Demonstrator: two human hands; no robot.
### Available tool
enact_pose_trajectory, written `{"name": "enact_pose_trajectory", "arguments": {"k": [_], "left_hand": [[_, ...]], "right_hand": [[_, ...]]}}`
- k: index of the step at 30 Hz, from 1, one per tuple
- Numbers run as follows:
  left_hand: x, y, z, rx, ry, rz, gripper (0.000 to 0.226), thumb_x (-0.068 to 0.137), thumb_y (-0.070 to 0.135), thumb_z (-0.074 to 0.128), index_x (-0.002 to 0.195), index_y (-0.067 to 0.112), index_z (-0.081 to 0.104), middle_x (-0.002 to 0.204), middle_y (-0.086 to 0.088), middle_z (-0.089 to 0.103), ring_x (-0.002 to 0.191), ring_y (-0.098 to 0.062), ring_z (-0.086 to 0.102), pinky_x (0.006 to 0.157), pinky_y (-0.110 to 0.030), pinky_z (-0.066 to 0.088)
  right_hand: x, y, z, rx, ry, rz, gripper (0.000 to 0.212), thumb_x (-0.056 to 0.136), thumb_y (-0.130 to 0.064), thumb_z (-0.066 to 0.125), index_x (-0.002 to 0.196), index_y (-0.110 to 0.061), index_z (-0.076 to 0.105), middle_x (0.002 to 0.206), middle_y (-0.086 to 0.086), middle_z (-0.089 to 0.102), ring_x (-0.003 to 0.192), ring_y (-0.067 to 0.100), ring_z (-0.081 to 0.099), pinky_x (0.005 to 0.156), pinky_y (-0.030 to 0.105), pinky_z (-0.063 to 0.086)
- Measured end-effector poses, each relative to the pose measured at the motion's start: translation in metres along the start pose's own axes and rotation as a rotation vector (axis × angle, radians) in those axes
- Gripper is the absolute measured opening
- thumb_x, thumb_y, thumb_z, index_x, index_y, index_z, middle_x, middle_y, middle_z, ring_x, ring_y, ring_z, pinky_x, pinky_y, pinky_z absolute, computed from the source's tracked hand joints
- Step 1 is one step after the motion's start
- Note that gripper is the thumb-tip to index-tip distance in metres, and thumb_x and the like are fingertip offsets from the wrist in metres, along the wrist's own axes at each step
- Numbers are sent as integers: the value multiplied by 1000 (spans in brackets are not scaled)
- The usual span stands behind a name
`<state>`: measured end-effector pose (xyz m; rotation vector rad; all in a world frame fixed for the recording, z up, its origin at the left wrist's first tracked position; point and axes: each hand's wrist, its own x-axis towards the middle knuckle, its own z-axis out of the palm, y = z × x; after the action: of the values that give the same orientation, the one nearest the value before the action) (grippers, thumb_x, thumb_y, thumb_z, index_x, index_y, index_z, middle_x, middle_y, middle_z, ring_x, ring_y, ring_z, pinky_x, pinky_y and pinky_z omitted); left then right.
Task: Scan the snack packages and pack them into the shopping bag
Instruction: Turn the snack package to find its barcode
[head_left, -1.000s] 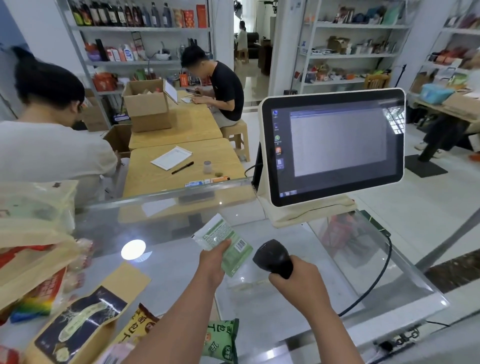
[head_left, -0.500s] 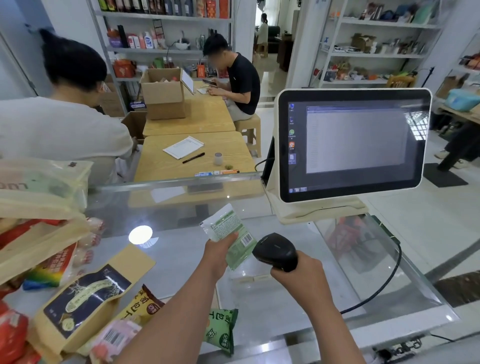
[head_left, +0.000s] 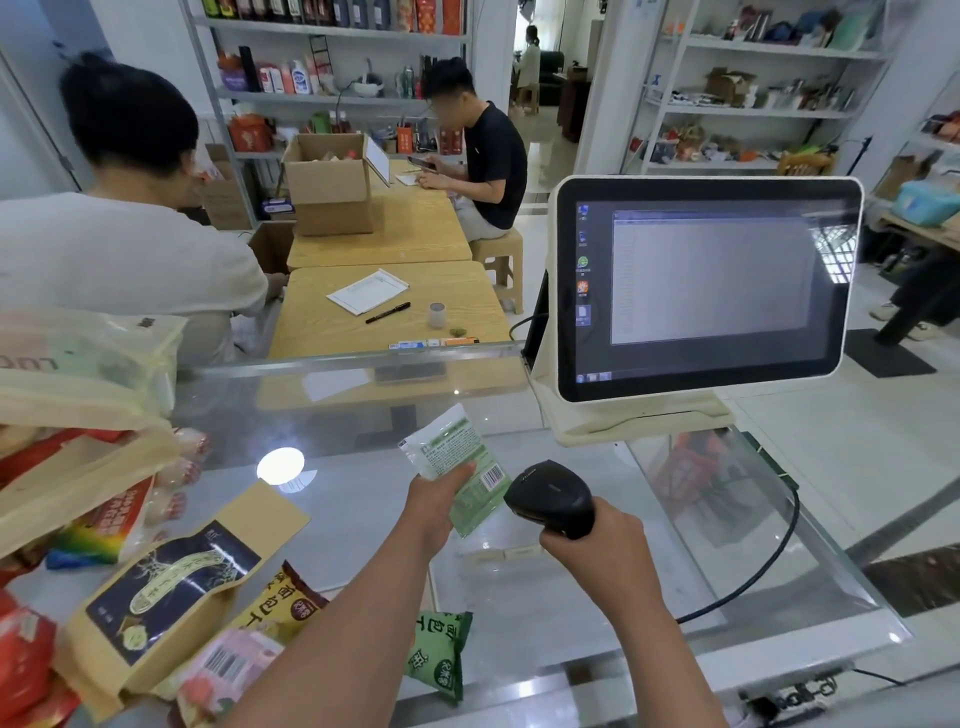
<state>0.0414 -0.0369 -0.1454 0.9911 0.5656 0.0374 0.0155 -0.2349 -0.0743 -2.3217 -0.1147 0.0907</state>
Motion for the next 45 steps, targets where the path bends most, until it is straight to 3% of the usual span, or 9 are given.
{"name": "enact_pose_trajectory", "arguments": {"k": [13,18,22,27,30,33,38,41,45], "left_hand": [[-4,1,-1,-38,-14,4,30,91,9,63,120,5,61,111,-14,70,99,-30,68,86,-43,55],[-7,7,5,-135,25,-49,31,91,24,64,118,8,62,111,-14,70,100,-30,68,89,-44,53],[-7,25,6,-207,-8,-130,41,92,43,57,118,12,62,112,-15,69,103,-30,66,86,-43,53],[-12,55,1,-155,-61,-166,70,92,64,35,124,7,60,121,-20,63,111,-34,61,86,-45,52],[-19,72,-6,-57,-40,-174,84,90,70,25,124,2,59,122,-22,62,105,-34,62,79,-41,55],[-33,91,-16,-9,-23,-142,78,94,66,20,124,5,58,108,-17,69,95,-30,65,75,-38,54],[-54,111,-38,185,42,-131,63,98,59,26,124,12,60,114,-10,67,95,-20,65,74,-33,55],[-67,128,-53,240,102,-45,47,101,48,31,112,16,63,116,-8,65,105,-21,62,85,-35,54],[-86,160,-80,355,344,113,30,95,42,49,113,19,56,112,0,59,97,-16,56,84,-32,48]], "right_hand": [[-2,21,40,-90,-60,0,29,72,-21,64,99,-18,54,90,0,54,77,12,51,56,18,37],[-8,18,46,-152,22,-76,75,72,-25,71,139,-22,39,115,-1,43,111,19,41,87,30,42],[-5,2,53,-71,244,-299,62,67,-19,77,124,-16,55,122,5,49,115,17,38,93,40,46],[17,-51,57,156,55,-273,56,84,-25,67,136,-18,48,138,-2,45,131,11,34,111,30,31],[33,-82,67,243,-123,-211,66,86,-33,65,144,-20,36,144,-2,39,134,15,33,109,26,29],[38,-107,84,387,-257,-120,57,91,-25,59,143,-23,36,128,-5,50,112,13,50,83,21,41],[33,-134,116,420,-157,-21,45,95,-6,46,139,-14,47,132,3,56,113,20,55,83,27,45],[30,-154,127,465,-70,-42,35,94,-4,45,125,-9,59,110,3,64,93,18,58,67,18,42],[25,-189,129,807,-29,101,35,93,0,44,122,-11,60,113,5,63,93,18,58,77,29,47]]}}
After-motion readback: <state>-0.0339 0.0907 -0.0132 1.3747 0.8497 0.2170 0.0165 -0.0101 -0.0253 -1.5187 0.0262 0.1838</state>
